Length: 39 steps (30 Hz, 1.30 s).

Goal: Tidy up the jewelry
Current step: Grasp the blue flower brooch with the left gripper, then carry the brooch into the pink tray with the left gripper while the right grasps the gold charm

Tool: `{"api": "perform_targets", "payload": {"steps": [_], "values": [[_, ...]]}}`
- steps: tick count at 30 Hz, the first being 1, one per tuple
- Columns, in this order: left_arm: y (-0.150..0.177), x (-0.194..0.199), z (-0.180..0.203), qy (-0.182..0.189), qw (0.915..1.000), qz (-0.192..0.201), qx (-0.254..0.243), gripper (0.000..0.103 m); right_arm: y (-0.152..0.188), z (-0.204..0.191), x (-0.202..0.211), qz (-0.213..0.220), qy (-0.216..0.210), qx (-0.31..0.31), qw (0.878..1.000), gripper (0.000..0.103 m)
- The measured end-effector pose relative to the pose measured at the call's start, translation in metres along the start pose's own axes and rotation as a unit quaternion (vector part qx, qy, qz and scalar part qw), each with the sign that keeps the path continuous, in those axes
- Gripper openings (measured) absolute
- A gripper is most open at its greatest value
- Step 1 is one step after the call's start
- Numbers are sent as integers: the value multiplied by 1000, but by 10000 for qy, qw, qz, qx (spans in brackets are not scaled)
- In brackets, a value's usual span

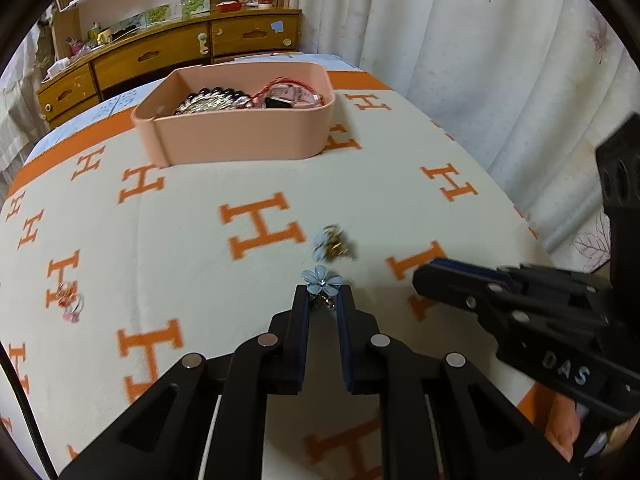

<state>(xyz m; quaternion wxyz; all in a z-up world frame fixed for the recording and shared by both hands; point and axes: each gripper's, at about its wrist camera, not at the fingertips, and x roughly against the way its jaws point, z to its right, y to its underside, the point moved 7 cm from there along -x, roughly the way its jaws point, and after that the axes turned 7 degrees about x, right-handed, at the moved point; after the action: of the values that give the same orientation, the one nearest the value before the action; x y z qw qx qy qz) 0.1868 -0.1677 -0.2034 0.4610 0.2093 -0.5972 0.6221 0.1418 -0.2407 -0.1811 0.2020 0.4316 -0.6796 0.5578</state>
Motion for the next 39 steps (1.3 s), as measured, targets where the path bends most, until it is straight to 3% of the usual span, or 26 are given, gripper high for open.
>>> {"api": "perform_targets", "payload": {"steps": [2, 4, 6, 7, 14, 18, 20, 22, 27, 32, 39], "values": [[5, 4, -7, -30, 10000, -4, 27, 11, -2, -7, -5, -29, -5, 98, 9999, 11], [10, 9, -16, -61, 9999, 14, 78, 11, -7, -15, -8, 0, -22, 241, 9997, 22], [14, 14, -27, -122, 9998, 39, 156, 11, -11, -23, -11, 12, -33, 378, 9993, 43], [15, 17, -33, -142, 9997, 50, 208, 11, -13, -26, -13, 6, -20, 434, 9991, 44], [21, 27, -65, -102, 9980, 79, 614, 11, -27, -33, -30, -46, 163, 798, 9967, 44], [22, 27, -70, -79, 9976, 91, 675, 11, -30, -41, -36, -105, 558, 1334, 9894, 42], [22, 27, -69, -61, 9976, 97, 680, 11, -30, -45, -38, -113, 771, 1553, 9848, 36], [21, 26, -69, -45, 9976, 105, 685, 11, -28, -50, -39, -134, 750, 1627, 9837, 21], [15, 33, -67, 2, 9975, 157, 688, 11, -29, -46, -35, -155, 647, 1455, 9871, 19], [-15, 52, -63, 83, 9977, 386, 543, 11, -41, -51, -21, 7, 507, 1385, 9891, 19], [-87, 84, -55, 28, 9968, 767, 224, 11, -101, -67, 29, 741, 333, 1487, 9855, 19]]}}
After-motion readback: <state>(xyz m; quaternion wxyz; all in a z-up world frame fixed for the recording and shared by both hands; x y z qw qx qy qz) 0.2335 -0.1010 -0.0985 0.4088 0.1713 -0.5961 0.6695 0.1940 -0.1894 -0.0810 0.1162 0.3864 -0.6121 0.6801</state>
